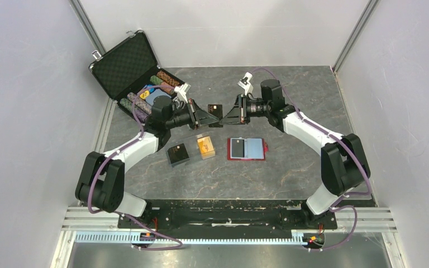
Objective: Put the credit cards into the card holder
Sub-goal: Insert the credit card into the card holder.
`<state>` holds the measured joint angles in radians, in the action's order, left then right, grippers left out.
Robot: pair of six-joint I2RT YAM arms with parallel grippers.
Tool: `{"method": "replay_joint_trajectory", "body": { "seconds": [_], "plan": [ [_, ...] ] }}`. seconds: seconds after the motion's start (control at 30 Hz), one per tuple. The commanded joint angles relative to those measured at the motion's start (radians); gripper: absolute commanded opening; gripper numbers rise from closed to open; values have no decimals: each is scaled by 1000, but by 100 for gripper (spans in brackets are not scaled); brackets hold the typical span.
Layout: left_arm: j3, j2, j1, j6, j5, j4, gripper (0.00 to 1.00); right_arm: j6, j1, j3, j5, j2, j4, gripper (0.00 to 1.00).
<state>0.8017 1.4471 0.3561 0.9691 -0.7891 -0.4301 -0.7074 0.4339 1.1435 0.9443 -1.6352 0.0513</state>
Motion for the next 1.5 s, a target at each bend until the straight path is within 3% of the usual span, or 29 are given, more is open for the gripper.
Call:
{"method": "replay_joint_trajectory", "body": {
  "seconds": [0.0,0.13,0.2,0.33,0.43,0.6,0.73,0.8,0.87,0.97,1.03,1.13,1.23,1.47],
  "plan": [
    [42,16,12,60,-15,-108,2,-21,2,-1,37,38,74,22],
    [42,6,13,56,-25,-99,2,-22,-34,-26,13,66,90,52],
    [39,0,13,54,-36,-95,2,-32,-54,-36,14,80,116,63],
    [34,-6,16,53,-68,-96,2,-68,-76,-46,35,83,172,66],
    [34,-7,24,56,-99,-105,2,-145,-76,-72,54,74,261,62],
    [31,2,46,88,-127,-145,2,-400,-74,-160,94,48,599,51],
    [37,18,67,109,-142,-176,2,-431,-58,-160,102,27,646,45],
    [45,27,76,112,-150,-176,3,-452,-52,-156,103,18,676,33],
    [47,31,82,113,-151,-177,14,-482,-52,-159,102,12,716,1],
    [42,18,81,92,-133,-150,42,-437,-52,-143,95,12,661,0],
    [47,-1,81,43,-101,-69,52,-350,-55,-125,70,23,526,0],
    [59,-46,78,-47,-22,74,54,-200,-59,-80,27,36,326,0],
    [64,-91,74,-118,62,199,53,-178,-64,-80,22,42,296,0],
    [54,-69,63,-64,-6,97,46,-176,-68,-91,33,45,295,0]
  ]
}}
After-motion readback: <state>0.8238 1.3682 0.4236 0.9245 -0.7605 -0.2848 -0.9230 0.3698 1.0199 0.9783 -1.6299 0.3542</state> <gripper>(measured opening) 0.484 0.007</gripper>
